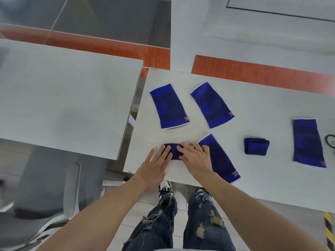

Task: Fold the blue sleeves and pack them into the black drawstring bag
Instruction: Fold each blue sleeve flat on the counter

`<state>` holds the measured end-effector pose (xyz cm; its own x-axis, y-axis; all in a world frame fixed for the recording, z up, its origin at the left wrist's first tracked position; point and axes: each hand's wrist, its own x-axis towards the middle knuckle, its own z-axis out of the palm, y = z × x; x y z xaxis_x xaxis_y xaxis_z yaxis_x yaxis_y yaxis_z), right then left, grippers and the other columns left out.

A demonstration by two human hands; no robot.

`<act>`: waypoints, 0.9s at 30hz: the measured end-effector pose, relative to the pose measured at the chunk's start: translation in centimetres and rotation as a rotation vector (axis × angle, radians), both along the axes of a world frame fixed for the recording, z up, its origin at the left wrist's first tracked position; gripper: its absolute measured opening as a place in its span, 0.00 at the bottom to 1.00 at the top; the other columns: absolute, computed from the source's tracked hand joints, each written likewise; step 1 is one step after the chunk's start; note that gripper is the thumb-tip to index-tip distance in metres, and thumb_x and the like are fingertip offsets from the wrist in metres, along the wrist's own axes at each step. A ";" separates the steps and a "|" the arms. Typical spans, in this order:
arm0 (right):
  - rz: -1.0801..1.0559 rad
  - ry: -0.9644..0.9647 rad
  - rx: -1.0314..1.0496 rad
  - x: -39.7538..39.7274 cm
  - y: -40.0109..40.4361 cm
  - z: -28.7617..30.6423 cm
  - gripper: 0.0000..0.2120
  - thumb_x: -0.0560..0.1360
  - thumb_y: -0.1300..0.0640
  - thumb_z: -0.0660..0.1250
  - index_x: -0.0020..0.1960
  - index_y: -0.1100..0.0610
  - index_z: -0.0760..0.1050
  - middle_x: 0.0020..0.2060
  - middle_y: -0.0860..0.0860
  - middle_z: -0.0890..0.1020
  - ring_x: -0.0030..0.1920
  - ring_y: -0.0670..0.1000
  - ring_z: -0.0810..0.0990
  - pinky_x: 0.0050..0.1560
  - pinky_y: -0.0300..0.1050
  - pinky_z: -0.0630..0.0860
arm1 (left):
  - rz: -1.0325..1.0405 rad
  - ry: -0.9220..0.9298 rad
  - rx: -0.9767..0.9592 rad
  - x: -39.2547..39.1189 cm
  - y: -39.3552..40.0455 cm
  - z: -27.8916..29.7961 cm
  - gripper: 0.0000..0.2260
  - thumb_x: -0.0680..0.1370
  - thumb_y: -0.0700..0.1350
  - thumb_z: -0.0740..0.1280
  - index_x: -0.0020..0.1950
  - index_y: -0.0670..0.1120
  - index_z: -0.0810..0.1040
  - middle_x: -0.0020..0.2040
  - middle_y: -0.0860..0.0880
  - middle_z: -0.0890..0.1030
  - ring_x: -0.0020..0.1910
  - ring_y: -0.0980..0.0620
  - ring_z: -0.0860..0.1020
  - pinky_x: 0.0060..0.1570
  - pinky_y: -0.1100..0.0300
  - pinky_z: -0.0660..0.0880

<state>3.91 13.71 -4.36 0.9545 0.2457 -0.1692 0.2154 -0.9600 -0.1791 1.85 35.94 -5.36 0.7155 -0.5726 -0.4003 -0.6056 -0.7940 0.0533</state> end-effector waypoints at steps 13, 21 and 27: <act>-0.061 0.050 0.329 1.0 -1.6 1.2 0.17 0.81 0.54 0.69 0.70 0.50 0.79 0.72 0.46 0.77 0.75 0.52 0.70 0.69 0.55 0.69 | 0.197 -0.005 -0.164 0.4 -2.2 1.9 0.23 0.81 0.46 0.59 0.77 0.45 0.67 0.80 0.44 0.63 0.80 0.45 0.59 0.77 0.41 0.58; -0.450 -0.012 0.346 -2.0 -7.6 2.0 0.14 0.80 0.57 0.69 0.65 0.57 0.79 0.61 0.54 0.82 0.62 0.58 0.77 0.62 0.57 0.77 | 0.301 -0.086 -0.264 0.5 -6.2 4.2 0.18 0.77 0.44 0.64 0.67 0.46 0.75 0.68 0.46 0.72 0.71 0.44 0.69 0.74 0.45 0.63; -0.594 0.194 0.223 -2.7 -11.6 1.7 0.20 0.80 0.53 0.71 0.70 0.55 0.73 0.63 0.53 0.77 0.63 0.57 0.75 0.61 0.55 0.76 | 0.284 0.029 -0.293 0.7 -10.9 4.6 0.18 0.79 0.42 0.61 0.70 0.47 0.72 0.67 0.50 0.72 0.67 0.47 0.69 0.68 0.52 0.67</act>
<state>1.16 2.13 -2.66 0.8958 -0.2642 -0.3575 -0.3954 -0.8409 -0.3694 2.60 25.00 -0.80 0.8522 -0.4470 -0.2720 -0.3596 -0.8779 0.3162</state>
